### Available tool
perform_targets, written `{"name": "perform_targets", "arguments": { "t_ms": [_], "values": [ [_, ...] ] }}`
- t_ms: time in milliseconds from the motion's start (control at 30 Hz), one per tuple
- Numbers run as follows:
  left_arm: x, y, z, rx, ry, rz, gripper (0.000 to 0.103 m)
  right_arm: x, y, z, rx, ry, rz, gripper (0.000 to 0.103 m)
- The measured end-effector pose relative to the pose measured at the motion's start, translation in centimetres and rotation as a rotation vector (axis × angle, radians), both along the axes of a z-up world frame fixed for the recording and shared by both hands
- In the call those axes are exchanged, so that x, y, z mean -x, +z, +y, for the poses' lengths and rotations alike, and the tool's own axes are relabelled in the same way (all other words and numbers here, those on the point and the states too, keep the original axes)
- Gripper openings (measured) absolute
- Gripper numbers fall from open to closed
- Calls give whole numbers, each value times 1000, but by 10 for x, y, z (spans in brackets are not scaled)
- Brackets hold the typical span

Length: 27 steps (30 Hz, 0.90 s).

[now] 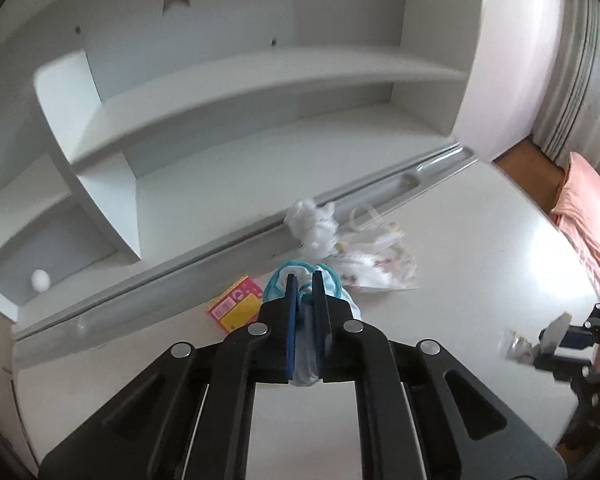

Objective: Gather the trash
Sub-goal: 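Carry both items over the black bin and open both tools to drop them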

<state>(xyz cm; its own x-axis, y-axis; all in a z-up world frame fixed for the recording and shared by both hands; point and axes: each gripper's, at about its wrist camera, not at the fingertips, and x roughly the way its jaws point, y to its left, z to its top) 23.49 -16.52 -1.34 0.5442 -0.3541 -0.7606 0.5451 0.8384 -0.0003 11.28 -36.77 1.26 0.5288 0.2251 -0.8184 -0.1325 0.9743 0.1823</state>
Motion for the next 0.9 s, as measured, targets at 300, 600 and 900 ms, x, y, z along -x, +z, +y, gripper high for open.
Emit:
{"name": "perform_targets", "arguments": {
  "t_ms": [300,600,900],
  "values": [
    [105,35,-74,86,-167,-42,6,107,19,-119,23,-350,-26,21],
    [239,22,-226,183,-513,67,6,276,10,-238,45,-780,-5,21],
    [357,-43,-356,148,-792,153,6,412,-55,-312,-18,-1073,146,21]
  ]
}}
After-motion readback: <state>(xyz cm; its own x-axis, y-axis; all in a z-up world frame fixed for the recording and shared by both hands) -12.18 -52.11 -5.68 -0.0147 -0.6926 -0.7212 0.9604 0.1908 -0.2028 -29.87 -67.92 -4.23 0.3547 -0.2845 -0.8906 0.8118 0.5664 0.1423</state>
